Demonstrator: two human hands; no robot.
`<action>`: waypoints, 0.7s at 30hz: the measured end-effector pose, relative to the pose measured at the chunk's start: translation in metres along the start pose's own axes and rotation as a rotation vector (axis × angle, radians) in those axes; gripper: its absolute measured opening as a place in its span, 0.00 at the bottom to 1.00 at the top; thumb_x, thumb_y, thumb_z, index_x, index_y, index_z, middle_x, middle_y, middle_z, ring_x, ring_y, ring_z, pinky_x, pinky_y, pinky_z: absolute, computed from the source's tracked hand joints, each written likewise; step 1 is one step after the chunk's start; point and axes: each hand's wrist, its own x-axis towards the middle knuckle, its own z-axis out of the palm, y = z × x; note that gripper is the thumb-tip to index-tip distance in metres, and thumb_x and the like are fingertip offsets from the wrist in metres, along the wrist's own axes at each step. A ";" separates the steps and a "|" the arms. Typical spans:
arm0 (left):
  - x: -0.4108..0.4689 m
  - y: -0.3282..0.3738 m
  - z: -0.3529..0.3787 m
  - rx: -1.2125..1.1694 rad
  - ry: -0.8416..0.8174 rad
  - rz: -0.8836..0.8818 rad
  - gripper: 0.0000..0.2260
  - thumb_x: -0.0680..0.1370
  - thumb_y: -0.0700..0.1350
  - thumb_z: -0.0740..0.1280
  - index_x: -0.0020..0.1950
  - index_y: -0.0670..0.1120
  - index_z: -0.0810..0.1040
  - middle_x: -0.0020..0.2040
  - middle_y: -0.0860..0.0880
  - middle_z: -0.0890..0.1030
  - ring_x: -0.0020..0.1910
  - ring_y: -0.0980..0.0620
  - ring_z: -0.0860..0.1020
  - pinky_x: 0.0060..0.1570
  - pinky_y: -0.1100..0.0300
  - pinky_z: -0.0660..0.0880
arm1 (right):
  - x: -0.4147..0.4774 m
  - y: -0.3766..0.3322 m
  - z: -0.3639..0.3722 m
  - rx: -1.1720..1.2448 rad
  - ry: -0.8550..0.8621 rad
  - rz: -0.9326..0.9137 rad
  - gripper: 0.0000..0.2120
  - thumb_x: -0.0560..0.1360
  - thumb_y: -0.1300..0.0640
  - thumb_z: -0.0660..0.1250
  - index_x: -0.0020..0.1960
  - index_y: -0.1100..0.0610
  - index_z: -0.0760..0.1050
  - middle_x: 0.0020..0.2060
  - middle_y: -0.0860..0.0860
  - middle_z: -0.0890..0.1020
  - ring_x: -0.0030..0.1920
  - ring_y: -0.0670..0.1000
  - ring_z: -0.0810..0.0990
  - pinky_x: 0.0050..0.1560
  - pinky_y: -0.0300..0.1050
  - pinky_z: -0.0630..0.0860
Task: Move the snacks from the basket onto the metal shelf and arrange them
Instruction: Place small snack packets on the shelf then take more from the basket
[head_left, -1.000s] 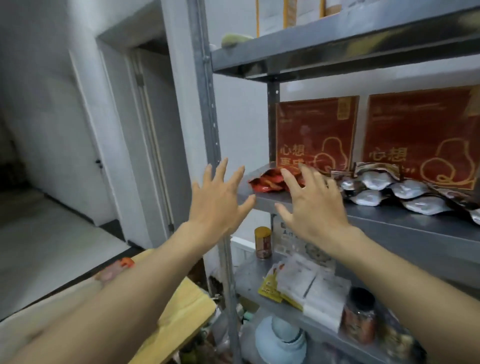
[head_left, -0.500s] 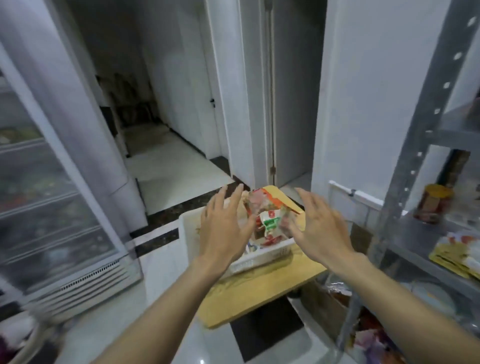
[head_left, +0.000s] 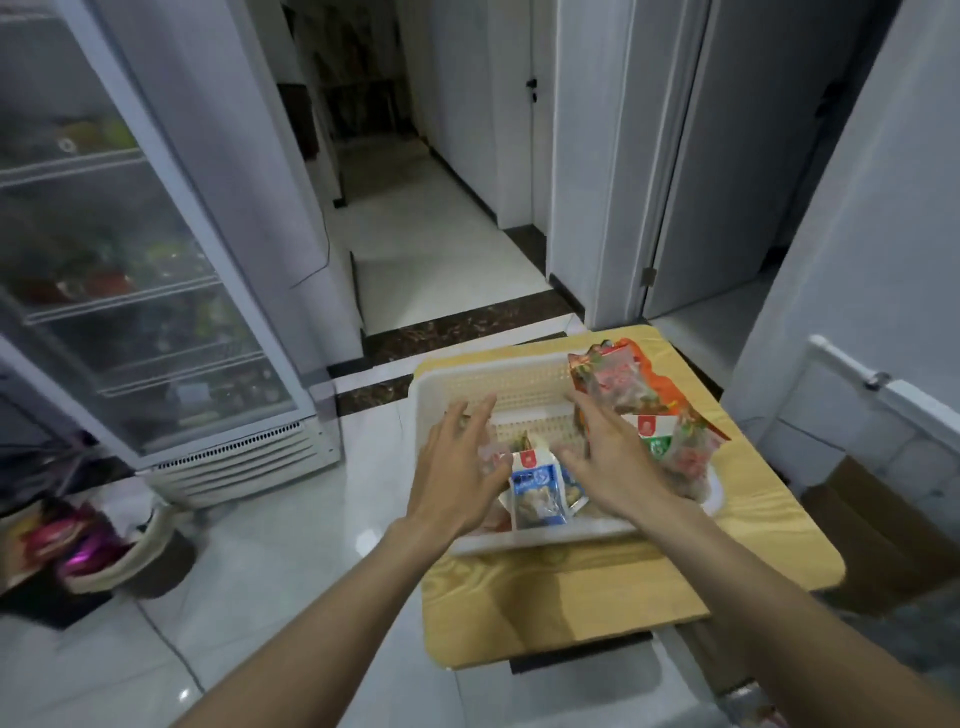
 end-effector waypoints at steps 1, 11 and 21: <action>0.008 -0.004 0.004 -0.014 -0.010 -0.020 0.31 0.78 0.56 0.64 0.78 0.59 0.54 0.77 0.50 0.59 0.75 0.49 0.60 0.72 0.47 0.64 | 0.011 0.005 0.006 0.004 -0.029 -0.003 0.29 0.78 0.50 0.66 0.76 0.46 0.58 0.73 0.50 0.68 0.69 0.55 0.70 0.65 0.57 0.73; 0.051 -0.048 0.044 -0.074 -0.139 -0.112 0.30 0.79 0.54 0.64 0.78 0.56 0.56 0.75 0.47 0.63 0.72 0.49 0.64 0.67 0.55 0.65 | 0.090 0.036 0.072 -0.006 -0.364 0.175 0.26 0.77 0.51 0.70 0.72 0.52 0.66 0.65 0.55 0.74 0.63 0.58 0.74 0.61 0.53 0.74; 0.090 -0.099 0.082 -0.132 -0.269 -0.242 0.33 0.77 0.45 0.69 0.77 0.59 0.58 0.73 0.41 0.65 0.70 0.45 0.67 0.68 0.54 0.67 | 0.145 0.059 0.123 0.004 -0.451 0.250 0.23 0.78 0.56 0.68 0.71 0.54 0.68 0.67 0.56 0.72 0.61 0.57 0.75 0.46 0.39 0.70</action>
